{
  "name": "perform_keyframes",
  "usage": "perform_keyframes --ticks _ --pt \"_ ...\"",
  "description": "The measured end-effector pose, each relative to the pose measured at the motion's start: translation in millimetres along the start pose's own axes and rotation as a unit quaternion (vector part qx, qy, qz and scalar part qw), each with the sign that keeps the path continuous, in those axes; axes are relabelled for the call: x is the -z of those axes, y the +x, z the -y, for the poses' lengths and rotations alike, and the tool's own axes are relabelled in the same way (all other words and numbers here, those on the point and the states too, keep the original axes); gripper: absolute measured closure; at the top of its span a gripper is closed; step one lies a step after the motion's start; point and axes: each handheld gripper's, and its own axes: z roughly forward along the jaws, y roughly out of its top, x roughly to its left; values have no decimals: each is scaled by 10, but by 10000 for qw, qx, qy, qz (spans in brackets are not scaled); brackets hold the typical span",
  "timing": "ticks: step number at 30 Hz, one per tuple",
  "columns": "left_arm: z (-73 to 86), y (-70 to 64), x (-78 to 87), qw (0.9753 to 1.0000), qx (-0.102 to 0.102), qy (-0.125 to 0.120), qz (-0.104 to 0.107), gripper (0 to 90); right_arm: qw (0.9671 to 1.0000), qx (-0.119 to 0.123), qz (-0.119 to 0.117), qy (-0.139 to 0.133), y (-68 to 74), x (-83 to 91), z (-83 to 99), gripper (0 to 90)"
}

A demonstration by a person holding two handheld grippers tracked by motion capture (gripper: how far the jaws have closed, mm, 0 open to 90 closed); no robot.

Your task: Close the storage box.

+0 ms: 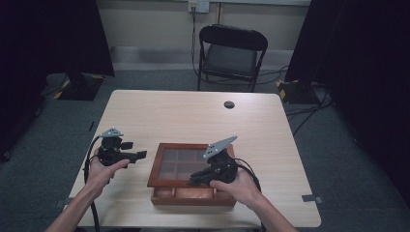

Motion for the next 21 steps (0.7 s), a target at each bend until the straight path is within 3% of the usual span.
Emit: perform_keyframes --ticks 5,21 --pt "10 -9 -16 10000 -23 49 -14 191 9999 78 62 -29 30 -44 55 823" --pt "19 -17 -35 9999 -81 117 -14 191 9993 51 -6 362 14 -251 201 824"
